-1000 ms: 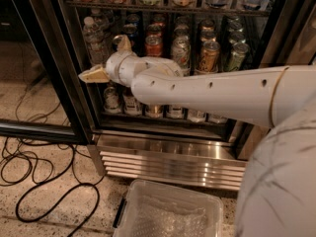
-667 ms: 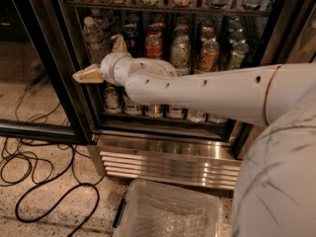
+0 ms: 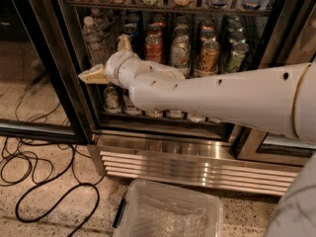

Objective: Pick water bottle from middle shelf of fridge

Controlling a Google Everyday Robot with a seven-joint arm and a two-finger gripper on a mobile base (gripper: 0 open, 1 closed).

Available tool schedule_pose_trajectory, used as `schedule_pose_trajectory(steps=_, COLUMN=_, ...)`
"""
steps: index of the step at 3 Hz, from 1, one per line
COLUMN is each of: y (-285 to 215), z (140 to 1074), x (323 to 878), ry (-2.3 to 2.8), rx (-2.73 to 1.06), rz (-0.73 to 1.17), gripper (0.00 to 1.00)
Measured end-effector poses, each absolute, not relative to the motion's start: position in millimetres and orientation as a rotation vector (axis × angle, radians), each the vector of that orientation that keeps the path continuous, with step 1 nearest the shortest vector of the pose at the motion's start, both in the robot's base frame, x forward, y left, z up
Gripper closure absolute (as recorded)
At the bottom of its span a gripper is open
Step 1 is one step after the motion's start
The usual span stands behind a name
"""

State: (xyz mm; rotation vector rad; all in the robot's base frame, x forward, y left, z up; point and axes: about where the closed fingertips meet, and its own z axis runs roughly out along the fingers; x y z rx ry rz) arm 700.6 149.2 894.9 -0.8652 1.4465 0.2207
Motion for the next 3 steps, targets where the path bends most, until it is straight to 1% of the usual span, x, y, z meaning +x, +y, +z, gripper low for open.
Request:
schedule_pose_trajectory(steps=2, y=177, z=883, x=684, ry=1.464, rx=-0.919, rz=0.271, gripper=0.00)
schedule_pose_trajectory(steps=3, y=177, z=883, x=684, ry=1.464, rx=-0.919, rz=0.271, gripper=0.00)
